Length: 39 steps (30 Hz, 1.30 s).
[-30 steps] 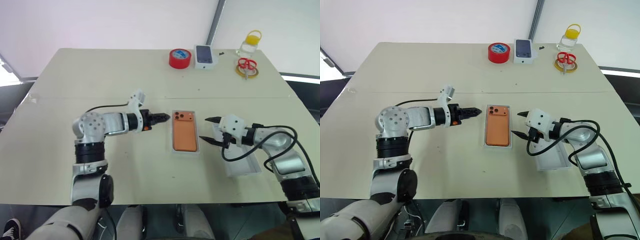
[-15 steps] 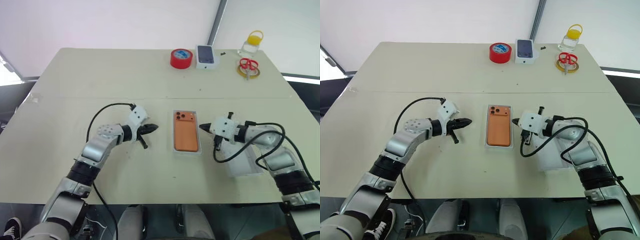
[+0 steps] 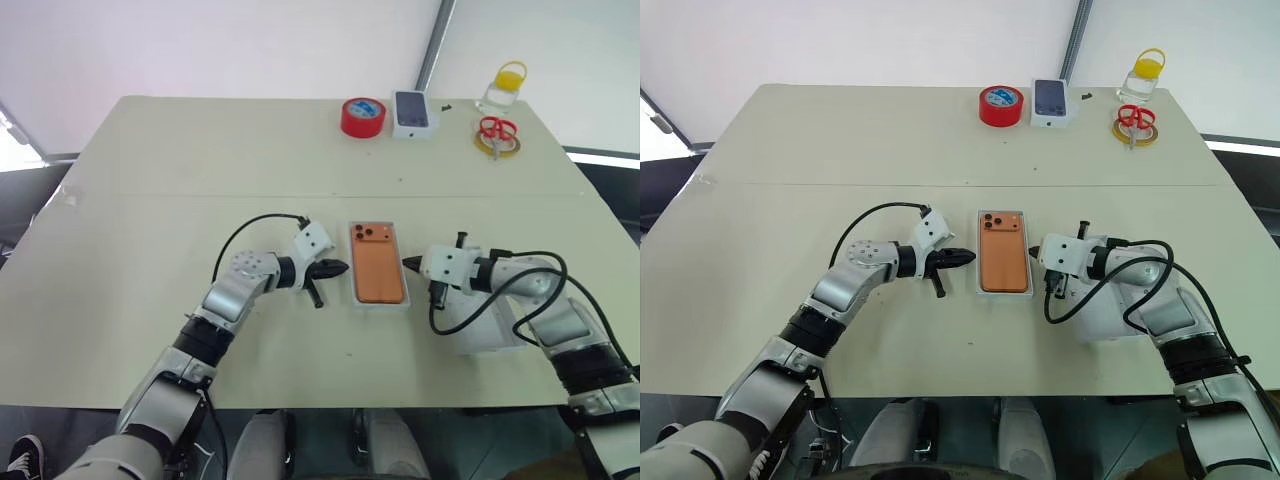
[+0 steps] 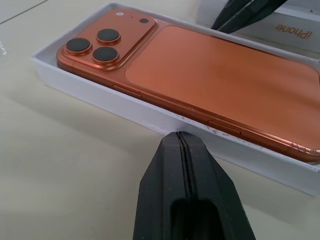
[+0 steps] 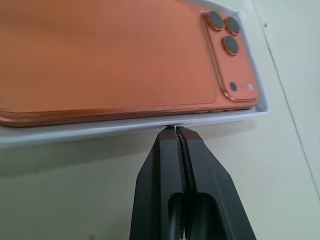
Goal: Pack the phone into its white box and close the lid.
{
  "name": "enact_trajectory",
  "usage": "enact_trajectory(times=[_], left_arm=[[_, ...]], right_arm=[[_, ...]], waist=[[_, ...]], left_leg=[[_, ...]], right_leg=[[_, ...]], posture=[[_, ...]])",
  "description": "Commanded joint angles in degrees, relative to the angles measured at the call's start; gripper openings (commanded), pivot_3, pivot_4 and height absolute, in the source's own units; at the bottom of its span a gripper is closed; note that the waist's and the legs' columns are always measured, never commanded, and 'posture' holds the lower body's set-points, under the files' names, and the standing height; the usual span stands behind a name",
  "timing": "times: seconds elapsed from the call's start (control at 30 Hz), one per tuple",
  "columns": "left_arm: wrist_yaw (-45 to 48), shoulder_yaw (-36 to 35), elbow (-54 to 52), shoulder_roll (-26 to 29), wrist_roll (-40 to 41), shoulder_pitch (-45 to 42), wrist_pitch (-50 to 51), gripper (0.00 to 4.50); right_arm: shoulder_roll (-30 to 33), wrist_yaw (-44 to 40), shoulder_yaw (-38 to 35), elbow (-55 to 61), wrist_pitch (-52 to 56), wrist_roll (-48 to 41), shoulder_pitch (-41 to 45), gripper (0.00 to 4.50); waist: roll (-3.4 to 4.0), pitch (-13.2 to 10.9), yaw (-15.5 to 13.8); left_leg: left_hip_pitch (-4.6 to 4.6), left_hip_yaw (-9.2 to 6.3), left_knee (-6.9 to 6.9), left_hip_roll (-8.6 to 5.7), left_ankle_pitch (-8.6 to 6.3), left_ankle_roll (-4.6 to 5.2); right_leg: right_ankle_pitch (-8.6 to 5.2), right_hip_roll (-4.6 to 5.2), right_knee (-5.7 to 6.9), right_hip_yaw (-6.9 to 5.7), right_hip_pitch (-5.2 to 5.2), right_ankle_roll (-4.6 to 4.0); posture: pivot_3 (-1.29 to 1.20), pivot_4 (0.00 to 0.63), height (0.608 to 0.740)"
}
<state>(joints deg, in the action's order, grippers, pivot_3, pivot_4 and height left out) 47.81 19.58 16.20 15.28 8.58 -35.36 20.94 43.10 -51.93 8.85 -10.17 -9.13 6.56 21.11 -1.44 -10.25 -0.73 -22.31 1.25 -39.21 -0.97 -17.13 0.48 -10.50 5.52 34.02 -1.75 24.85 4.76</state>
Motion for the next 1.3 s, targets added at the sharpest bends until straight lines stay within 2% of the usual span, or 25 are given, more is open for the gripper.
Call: enact_trajectory(times=[0.03, 0.27, 0.67, 1.03, 1.2, 1.3], left_arm=[[1.57, 0.89, -1.15, -1.29, -0.62, -1.04, -1.25, 0.00], [2.34, 1.05, 2.09, -4.75, -1.98, -3.04, -1.92, 0.00], [2.69, 2.57, 14.42, -14.79, -5.55, -8.01, -9.23, 0.00], [1.19, -0.56, 20.04, -14.11, -6.74, -9.89, -13.10, 0.00], [2.47, 0.36, 17.21, -12.94, -7.30, -7.56, -12.82, 0.00], [2.35, -1.43, 14.13, -11.37, -6.05, -6.80, -11.49, 0.00]], right_arm=[[0.64, -0.83, -0.34, 3.23, 0.04, -0.82, -0.64, 0.03], [3.24, -1.24, -2.88, 4.27, 0.97, -1.57, -3.29, 0.03], [9.71, -0.88, -7.47, 0.76, -1.17, -1.75, -6.83, 0.03], [10.43, 0.20, -8.17, 1.22, -1.91, -2.05, -9.33, 0.03], [10.69, 0.36, -8.20, -0.12, -2.71, -1.54, -8.11, 0.03], [11.46, -0.58, -10.15, 1.26, -1.35, -3.67, -8.99, 0.03]], waist=[[0.00, 0.00, 0.00], [0.00, 0.00, -0.13], [0.01, 0.00, -0.11], [0.00, 0.00, -0.06], [0.01, 0.00, -0.04], [0.01, 0.00, -0.04]], left_leg=[[0.00, 0.00, 0.00, 0.00, 0.00, 0.00], [0.00, -0.02, -0.02, -0.01, -0.01, 0.02], [0.00, -0.02, -0.05, -0.08, -0.03, 0.06], [0.03, -0.02, -0.04, -0.05, -0.04, 0.08], [0.03, -0.02, -0.04, -0.05, -0.04, 0.08], [0.03, -0.02, -0.04, -0.04, -0.04, 0.08]], right_leg=[[0.00, 0.00, 0.00, 0.00, 0.00, 0.01], [0.00, 0.01, 0.00, 0.00, -0.03, 0.00], [-0.01, 0.03, -0.03, -0.01, -0.06, 0.02], [-0.02, 0.02, -0.02, -0.01, -0.06, 0.04], [-0.02, 0.02, -0.02, -0.01, -0.06, 0.05], [-0.02, 0.02, -0.01, -0.01, -0.06, 0.06]], posture=[[0.00, 0.150, 0.740], [0.00, 0.150, 0.740], [0.00, 0.150, 0.740], [0.00, 0.150, 0.740], [0.00, 0.150, 0.740], [0.00, 0.150, 0.740]])
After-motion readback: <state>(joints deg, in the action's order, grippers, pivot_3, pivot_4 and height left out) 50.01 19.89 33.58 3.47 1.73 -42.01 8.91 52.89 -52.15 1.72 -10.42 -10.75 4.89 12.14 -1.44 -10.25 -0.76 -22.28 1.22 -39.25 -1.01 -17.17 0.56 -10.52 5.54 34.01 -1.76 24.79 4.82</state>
